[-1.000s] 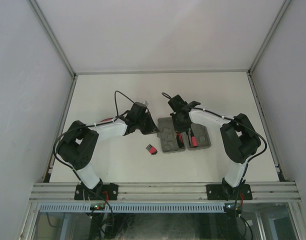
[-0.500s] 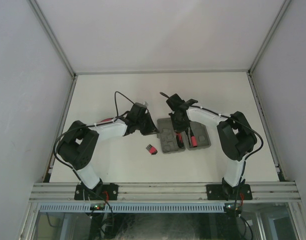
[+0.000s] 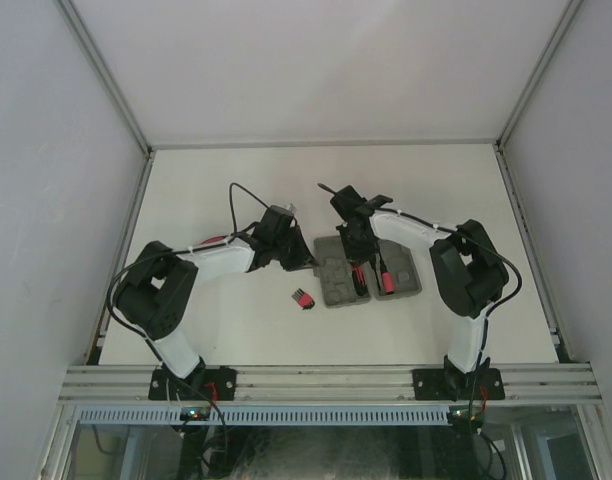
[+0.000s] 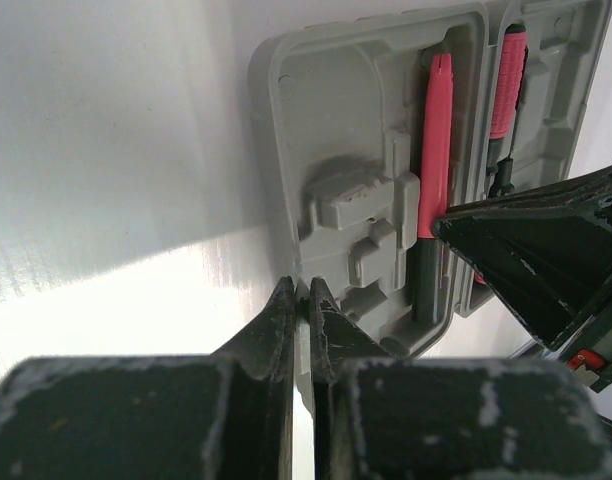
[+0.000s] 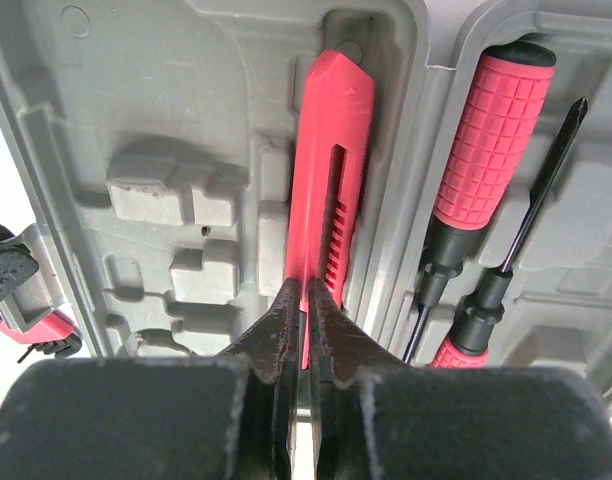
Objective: Sort the tools into containers
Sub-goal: Place the utility knife in the storage box.
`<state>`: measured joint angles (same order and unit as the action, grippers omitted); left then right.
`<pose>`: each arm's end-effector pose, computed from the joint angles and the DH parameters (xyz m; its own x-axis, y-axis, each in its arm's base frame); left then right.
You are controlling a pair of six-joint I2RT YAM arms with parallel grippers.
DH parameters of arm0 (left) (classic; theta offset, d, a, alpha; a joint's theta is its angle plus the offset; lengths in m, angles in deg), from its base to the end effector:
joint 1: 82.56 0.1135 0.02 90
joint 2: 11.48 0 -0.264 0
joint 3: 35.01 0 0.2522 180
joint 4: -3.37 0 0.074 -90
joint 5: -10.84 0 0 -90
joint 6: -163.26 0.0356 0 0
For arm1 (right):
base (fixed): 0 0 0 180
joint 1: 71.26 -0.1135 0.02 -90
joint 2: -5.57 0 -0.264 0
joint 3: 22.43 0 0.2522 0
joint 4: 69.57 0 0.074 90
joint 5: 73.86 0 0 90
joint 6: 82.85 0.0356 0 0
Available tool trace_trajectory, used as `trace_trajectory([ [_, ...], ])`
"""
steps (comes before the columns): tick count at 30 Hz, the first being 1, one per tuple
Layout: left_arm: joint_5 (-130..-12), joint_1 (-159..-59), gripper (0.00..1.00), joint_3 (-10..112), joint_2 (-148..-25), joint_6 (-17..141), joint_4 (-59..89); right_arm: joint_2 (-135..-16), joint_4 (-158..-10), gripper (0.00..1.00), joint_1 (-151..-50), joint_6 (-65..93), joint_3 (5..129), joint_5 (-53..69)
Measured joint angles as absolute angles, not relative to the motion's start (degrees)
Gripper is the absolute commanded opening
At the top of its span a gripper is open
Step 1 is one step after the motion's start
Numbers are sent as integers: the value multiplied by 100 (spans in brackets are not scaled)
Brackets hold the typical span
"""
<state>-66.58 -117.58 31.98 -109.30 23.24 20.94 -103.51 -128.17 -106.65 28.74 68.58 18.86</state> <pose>0.2778 -0.2041 0.1645 -0.9134 -0.2732 -0.3018 -0.0333 0.7891 -0.6134 0.3037 0.2137 0.1782 -0.9472 -0.2220 -0.2314 -0.2377 0.9704 0.0419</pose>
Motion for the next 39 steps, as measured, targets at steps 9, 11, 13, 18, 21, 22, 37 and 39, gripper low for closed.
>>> trace_trajectory([
  [9,-6658,-11758,0,3198,-10930,2324,2116,-10480,-12918,0,-10692,2847,6979,1910],
  [11,-6658,-11758,0,3196,-10930,2324,2116,-10515,-12933,0,-10698,2845,6992,1919],
  [13,-6658,-11758,0,3198,-10930,2324,2116,-10543,-12937,0,-10700,2845,6994,1923],
  [18,-6652,-11758,0,3198,-10930,2328,2112,-10639,-12826,0,-10716,2830,6987,1912],
  [21,-6669,-11765,0,3198,-10943,2326,2125,-10709,-12887,0,-10718,2797,7046,1906],
  [22,-6667,-11763,0,3198,-10943,2326,2125,-10720,-12887,0,-10720,2793,7046,1906],
  [37,-6682,-11765,10,3198,-10943,2328,2131,-10191,-12260,15,-10696,2745,6509,1733],
  [39,-6691,-11763,14,3198,-10943,2335,2140,-10095,-12120,20,-10657,2749,6388,1608],
])
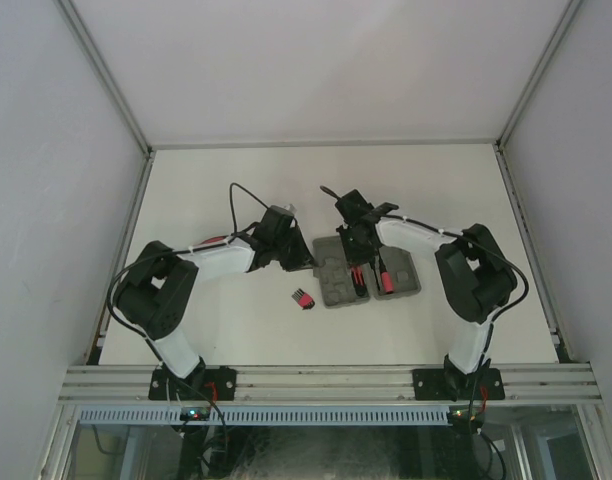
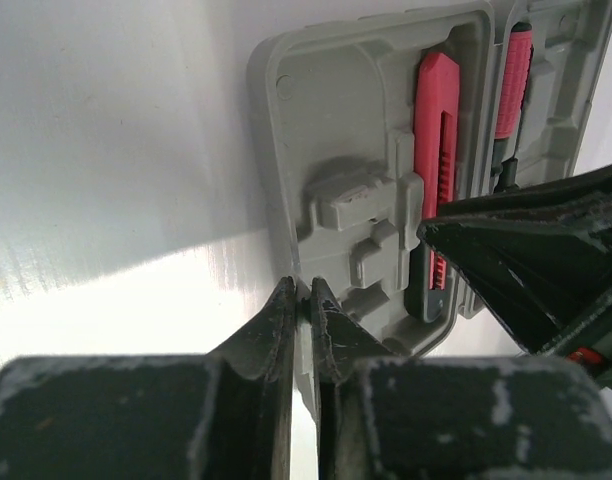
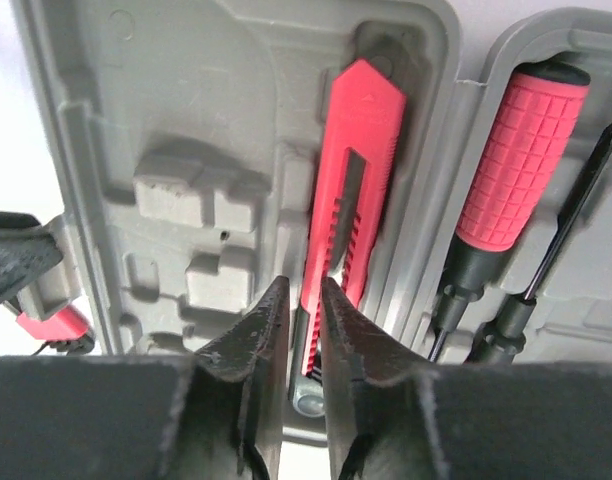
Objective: Sort the tools into containers
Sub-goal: Place the utility knife in the storage box.
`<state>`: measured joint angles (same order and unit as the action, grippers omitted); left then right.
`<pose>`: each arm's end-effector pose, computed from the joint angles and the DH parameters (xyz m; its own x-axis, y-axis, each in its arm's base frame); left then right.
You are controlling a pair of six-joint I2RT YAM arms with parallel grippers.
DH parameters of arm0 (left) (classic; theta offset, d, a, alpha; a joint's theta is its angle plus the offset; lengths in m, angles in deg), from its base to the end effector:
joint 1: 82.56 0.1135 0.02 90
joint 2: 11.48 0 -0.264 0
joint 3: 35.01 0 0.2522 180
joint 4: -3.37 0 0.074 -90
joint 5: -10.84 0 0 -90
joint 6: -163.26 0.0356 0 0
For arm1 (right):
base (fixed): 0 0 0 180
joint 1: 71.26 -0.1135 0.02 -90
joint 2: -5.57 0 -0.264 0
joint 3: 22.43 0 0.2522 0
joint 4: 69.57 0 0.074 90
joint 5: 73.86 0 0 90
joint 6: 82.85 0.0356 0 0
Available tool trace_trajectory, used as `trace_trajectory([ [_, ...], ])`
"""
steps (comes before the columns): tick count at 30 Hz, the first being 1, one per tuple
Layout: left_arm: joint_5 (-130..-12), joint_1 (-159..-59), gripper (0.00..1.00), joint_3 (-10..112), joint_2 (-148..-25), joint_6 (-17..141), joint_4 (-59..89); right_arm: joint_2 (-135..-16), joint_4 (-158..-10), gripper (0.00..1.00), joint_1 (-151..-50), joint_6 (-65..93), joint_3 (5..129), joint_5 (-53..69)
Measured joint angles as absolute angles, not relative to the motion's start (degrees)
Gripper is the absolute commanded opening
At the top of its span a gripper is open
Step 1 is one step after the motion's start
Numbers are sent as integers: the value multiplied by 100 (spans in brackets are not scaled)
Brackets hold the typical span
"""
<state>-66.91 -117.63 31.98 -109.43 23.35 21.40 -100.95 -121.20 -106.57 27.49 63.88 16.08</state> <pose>0.2773 -0.2039 0.1631 -0.9145 -0.2715 -0.3001 -0.0375 0.7953 -0.6051 0.2986 0.2115 0.1753 -0.9280 -0.2314 -0.2919 -0.2727 0.9559 0.1093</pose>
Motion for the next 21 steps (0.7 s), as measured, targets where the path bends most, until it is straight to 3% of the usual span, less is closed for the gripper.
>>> trace_trajectory([
  [11,-6813,-11765,36,3218,-10850,2501,2308,-8383,-11165,38,-10589,2751,5637,1173],
  [21,-7305,-11747,40,3412,-10452,2859,2846,-7465,-10511,52,-10377,2749,5084,1075],
])
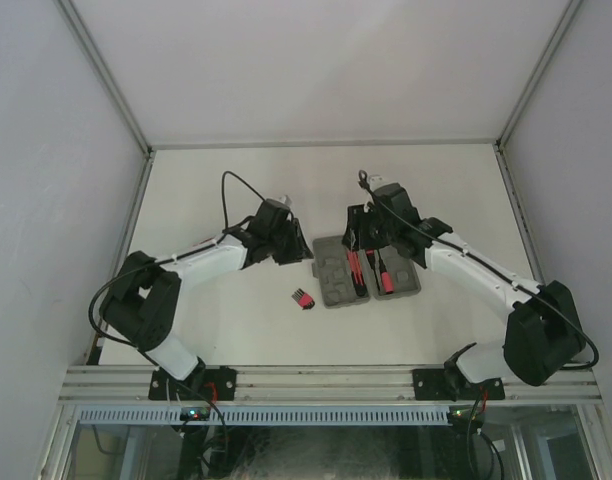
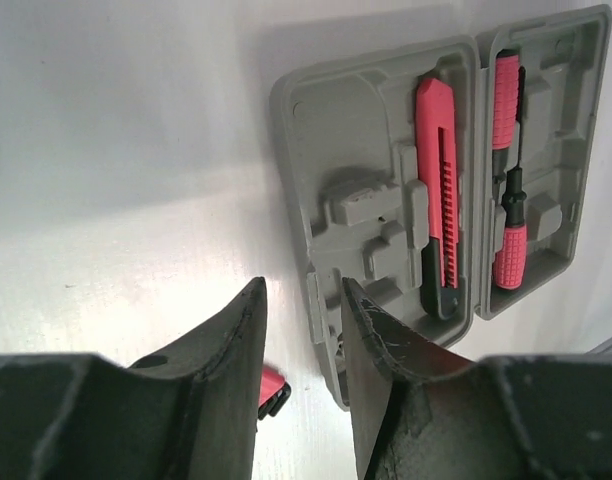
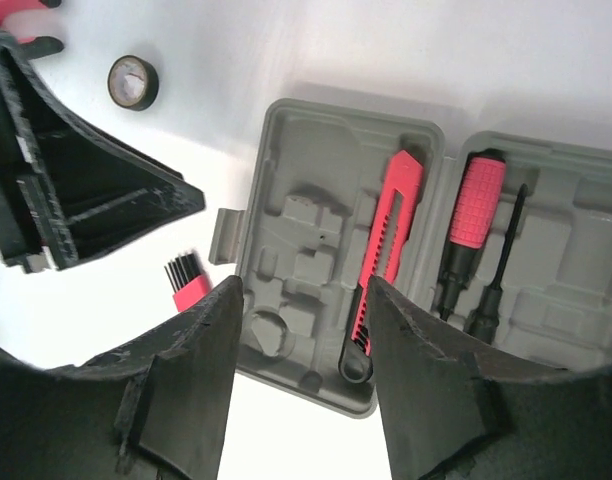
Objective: Sort the tools into containers
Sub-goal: Place the utility knife in the storage box, then pick up the engineering item from the center of the board.
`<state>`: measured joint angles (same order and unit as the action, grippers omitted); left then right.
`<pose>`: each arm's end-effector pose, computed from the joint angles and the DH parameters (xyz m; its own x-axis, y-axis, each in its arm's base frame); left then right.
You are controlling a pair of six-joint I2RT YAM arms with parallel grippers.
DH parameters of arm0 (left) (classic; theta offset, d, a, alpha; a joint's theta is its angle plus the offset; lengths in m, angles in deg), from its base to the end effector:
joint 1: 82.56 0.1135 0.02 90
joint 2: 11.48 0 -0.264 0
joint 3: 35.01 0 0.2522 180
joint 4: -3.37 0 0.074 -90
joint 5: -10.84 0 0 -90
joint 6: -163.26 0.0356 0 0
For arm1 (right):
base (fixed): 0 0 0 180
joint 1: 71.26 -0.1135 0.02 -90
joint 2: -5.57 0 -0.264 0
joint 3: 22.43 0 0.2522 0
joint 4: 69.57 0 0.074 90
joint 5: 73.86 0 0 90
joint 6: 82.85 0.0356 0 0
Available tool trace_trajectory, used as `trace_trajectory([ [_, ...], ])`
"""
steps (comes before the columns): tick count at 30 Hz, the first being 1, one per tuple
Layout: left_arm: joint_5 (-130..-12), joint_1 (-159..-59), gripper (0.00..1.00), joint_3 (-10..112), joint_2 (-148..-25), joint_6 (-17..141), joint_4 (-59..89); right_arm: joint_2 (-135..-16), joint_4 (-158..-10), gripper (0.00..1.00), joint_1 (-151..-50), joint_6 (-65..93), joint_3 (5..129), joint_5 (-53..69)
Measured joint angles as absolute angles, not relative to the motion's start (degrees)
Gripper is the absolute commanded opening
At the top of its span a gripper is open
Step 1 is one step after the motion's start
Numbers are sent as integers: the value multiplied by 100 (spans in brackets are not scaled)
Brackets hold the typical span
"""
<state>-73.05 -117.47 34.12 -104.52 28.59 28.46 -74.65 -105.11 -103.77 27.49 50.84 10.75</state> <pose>0.2736 -0.1956 0.1923 -0.8804 -0.2380 -0.4101 0.0103 0.8551 -0.5184 0.2564 0.1674 0.2692 -0.7404 -0.0615 -0.6694 -0.3585 0.8785 0.3158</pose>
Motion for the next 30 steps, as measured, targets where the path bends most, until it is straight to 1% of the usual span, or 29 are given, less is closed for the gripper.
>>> trace_trajectory([
  [6,-7552,-11560,38,3452,-10233,3034,3106,-7267,-10349,52,-10176,2755,4819,1040],
  [18,-8081,-10650,38,3425,-9864,3222,3508,-7190,-10279,50,-10036,2769,4710,959],
  [26,-8365,-10519,39,3428,-9912,3406,3836,-7190,-10279,49,-9948,2790,4708,907],
  [30,-8415,-10513,39,3441,-10146,3506,3932,-7190,-10282,49,-9946,2790,4708,870],
])
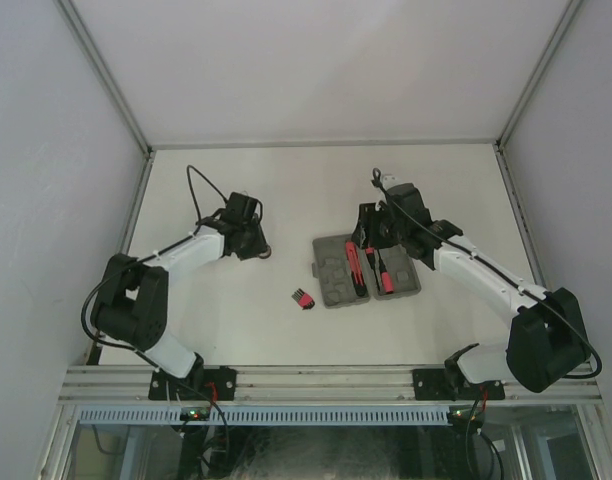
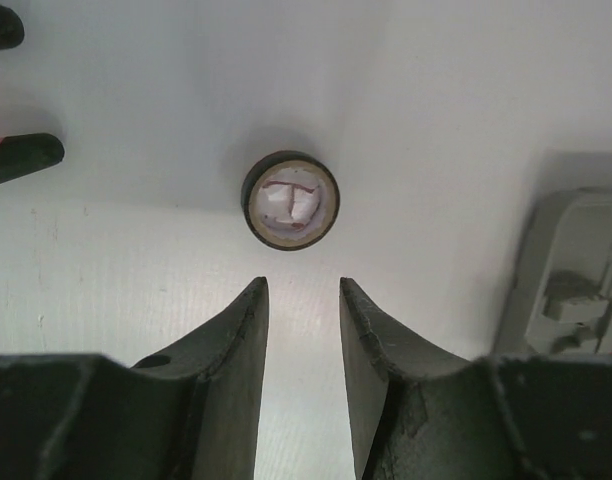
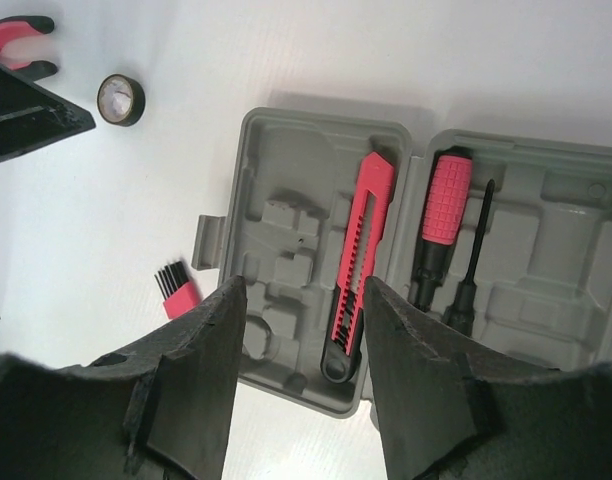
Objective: Sort the tools into containers
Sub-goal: Pick up the engineering item from the center of the board.
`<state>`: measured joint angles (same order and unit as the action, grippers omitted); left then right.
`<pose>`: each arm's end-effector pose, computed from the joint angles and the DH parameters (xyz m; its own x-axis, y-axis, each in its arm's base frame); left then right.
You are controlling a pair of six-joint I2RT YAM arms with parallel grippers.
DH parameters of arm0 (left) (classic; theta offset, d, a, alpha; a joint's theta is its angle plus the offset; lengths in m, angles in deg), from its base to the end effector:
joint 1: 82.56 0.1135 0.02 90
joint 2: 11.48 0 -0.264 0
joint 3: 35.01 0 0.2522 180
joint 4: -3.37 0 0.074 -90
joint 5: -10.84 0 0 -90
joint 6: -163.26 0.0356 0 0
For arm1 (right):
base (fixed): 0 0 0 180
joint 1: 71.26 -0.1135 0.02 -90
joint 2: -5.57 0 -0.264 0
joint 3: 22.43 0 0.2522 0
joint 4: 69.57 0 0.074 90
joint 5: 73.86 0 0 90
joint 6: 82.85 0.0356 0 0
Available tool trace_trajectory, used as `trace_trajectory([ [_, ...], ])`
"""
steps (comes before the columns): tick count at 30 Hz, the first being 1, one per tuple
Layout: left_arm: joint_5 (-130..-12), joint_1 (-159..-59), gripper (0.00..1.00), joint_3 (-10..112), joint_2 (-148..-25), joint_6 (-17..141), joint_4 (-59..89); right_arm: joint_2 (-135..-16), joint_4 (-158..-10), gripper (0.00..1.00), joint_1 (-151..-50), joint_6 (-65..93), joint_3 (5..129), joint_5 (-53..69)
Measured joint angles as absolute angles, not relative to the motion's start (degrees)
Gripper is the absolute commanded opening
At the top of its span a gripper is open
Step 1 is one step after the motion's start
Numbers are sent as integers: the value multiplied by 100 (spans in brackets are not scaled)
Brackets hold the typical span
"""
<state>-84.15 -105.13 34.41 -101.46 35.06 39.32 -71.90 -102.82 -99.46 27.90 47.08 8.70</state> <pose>0.2934 -0.1186 0.1976 -0.8142 -0.3287 -0.4785 -0.2106 0.9353 -0.2842 0.2576 0.1433 0.2643 -0.7394 0.0022 -0.6733 -0.3128 0.8845 0.3463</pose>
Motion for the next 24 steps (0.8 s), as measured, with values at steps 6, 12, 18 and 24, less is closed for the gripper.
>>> trace_trajectory([
  [6,-8494,-10497,39,3445,-10373,3550,4048,-7190,-10290,49,-9940,2793,4708,824],
  [12,-8503,-10447,39,3447,-10533,3607,4046,-7190,-10303,49,-9935,2793,4708,808],
  [18,-8503,-10395,38,3452,-10629,3640,4044,-7208,-10310,49,-9935,2793,4708,804],
  [24,-8505,-10325,37,3622,-10644,3640,4009,-7256,-10325,48,-9935,2793,4708,797],
])
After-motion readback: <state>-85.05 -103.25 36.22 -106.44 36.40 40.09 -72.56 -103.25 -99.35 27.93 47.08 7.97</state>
